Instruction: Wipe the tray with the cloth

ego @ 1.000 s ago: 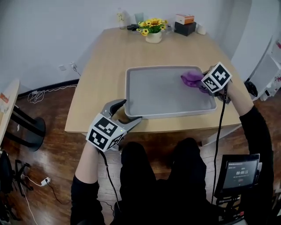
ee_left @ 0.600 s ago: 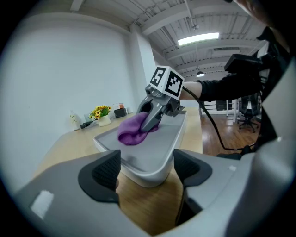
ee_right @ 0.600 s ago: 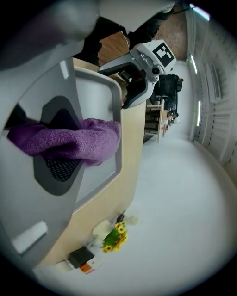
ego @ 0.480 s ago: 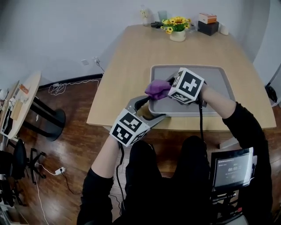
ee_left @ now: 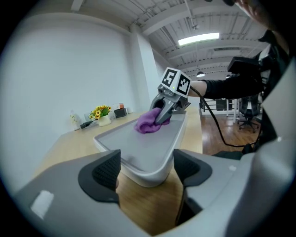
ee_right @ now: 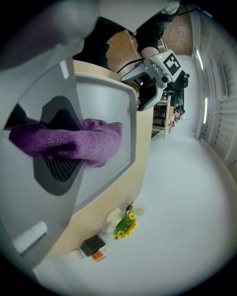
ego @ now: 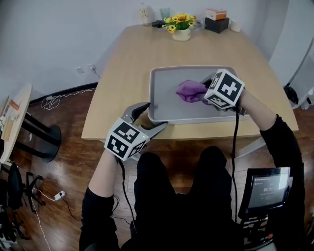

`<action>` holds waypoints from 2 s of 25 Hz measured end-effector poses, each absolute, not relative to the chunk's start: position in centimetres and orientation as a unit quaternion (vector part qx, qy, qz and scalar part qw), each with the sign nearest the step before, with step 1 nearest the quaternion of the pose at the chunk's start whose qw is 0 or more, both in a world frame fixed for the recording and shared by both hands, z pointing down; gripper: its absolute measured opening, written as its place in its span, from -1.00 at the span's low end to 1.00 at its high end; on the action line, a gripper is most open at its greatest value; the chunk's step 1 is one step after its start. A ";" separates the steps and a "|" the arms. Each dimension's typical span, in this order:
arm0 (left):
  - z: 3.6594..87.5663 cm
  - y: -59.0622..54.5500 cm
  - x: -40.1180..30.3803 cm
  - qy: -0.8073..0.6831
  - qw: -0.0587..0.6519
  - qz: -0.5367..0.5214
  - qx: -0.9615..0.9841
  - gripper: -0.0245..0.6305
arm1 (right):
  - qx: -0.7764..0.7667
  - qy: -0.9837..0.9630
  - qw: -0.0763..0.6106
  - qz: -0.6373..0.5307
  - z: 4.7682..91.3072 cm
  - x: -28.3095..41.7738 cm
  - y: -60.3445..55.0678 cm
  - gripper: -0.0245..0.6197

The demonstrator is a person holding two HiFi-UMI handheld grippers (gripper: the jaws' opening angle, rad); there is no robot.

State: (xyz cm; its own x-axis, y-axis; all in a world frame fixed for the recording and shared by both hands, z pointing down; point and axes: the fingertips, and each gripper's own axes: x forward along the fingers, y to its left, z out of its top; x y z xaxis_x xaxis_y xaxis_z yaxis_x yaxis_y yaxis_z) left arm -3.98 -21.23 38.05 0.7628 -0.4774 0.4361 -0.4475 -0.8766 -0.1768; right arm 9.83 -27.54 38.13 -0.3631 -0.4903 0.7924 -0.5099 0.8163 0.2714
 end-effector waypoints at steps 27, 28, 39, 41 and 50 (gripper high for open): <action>38.2 -21.2 -3.8 0.245 0.032 -0.242 -0.938 0.14 | 0.205 -0.882 0.425 -0.006 38.2 -5.9 -22.7 -0.59; 38.2 -21.3 -3.9 0.246 0.034 -0.243 -0.938 0.14 | 0.207 -0.882 0.422 -0.001 38.2 -5.5 -22.7 -0.59; 38.2 -23.3 -2.2 0.260 0.044 -0.251 -0.931 0.14 | 0.259 -0.863 0.426 0.085 38.3 11.5 -22.9 -0.59; 38.1 -23.2 -2.3 0.260 0.043 -0.251 -0.932 0.14 | 0.277 -0.853 0.431 0.099 38.3 15.1 -22.4 -0.59; 37.9 -20.8 -3.9 0.256 0.046 -0.246 -0.934 0.14 | 0.324 -0.826 0.442 0.131 37.9 23.4 -18.8 -0.59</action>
State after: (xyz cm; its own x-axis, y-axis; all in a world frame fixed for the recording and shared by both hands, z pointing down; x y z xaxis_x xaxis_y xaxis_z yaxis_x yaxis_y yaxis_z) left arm -3.93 -20.83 37.94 0.7482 -0.5001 0.4359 -0.4551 -0.8650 -0.2113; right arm 23.42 -18.84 37.90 -0.3998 -0.4192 0.8151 -0.6514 0.7556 0.0691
